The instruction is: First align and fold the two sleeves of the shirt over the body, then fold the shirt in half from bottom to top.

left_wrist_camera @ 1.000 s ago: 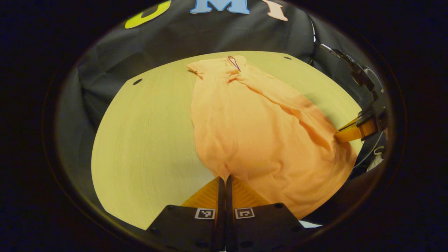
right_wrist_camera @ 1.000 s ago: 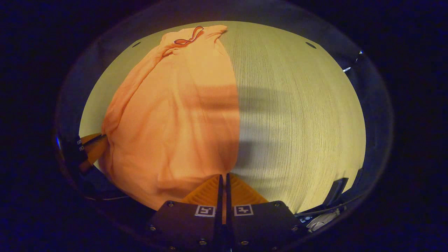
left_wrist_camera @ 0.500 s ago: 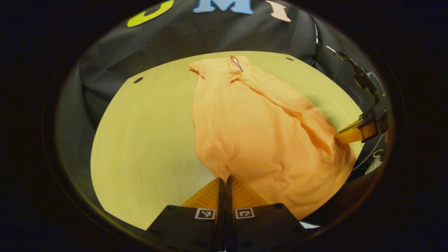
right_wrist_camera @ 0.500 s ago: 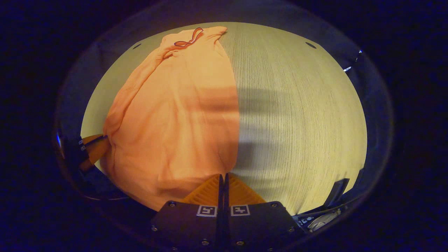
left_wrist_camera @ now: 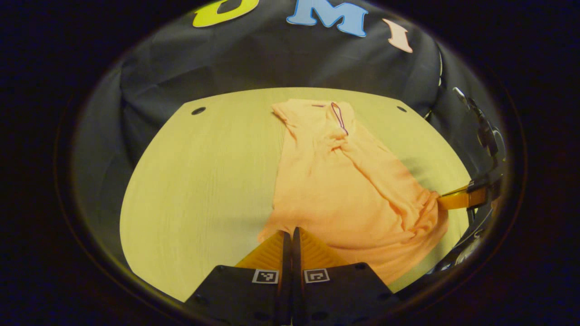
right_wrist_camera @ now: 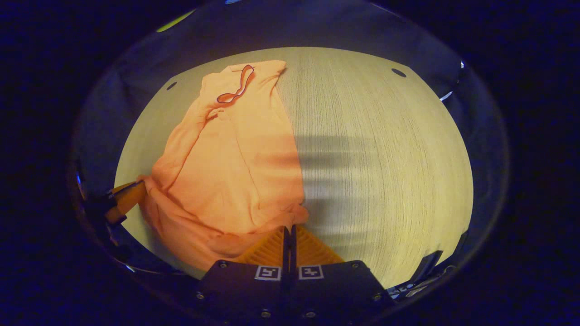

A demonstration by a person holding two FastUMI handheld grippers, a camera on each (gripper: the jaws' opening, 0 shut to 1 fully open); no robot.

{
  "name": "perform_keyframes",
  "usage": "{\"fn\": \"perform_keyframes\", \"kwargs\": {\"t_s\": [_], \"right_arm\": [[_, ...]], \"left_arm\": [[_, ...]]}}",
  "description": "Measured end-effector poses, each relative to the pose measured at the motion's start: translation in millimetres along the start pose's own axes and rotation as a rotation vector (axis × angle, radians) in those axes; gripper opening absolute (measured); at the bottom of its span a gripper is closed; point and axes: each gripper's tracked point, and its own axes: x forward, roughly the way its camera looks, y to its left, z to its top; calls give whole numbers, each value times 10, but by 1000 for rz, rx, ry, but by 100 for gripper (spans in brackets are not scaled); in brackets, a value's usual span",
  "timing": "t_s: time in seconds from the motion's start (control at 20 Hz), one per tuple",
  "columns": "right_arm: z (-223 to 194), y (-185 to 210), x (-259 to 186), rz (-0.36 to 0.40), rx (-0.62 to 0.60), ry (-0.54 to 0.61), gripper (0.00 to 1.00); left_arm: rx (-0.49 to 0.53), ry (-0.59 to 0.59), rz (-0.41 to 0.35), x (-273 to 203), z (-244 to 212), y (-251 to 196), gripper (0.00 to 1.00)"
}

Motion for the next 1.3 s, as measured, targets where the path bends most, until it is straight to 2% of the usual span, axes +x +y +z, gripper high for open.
{"fn": "perform_keyframes", "kwargs": {"t_s": [0.35, 0.65, 0.9, 1.2, 1.25, 1.3], "right_arm": [[1083, 71, 84, 25, -8, -134, 0], [2066, 88, 167, 38, 8, -235, 0], [2726, 28, 230, 31, 39, -309, 0], [3375, -12, 330, 13, 78, -391, 0], [3449, -30, 342, 11, 89, -400, 0], [3555, -53, 364, 10, 102, -408, 0]], "left_arm": [[35, -83, -12, 334, 787, 45, 6], [-23, -137, -5, 711, 1403, 233, 8], [-72, -204, -4, 1009, 2068, 343, 6], [-115, -268, -4, 1465, 2778, 519, 6], [-127, -273, -9, 1543, 2879, 526, 3], [-136, -276, -6, 1618, 2958, 564, 6]]}}
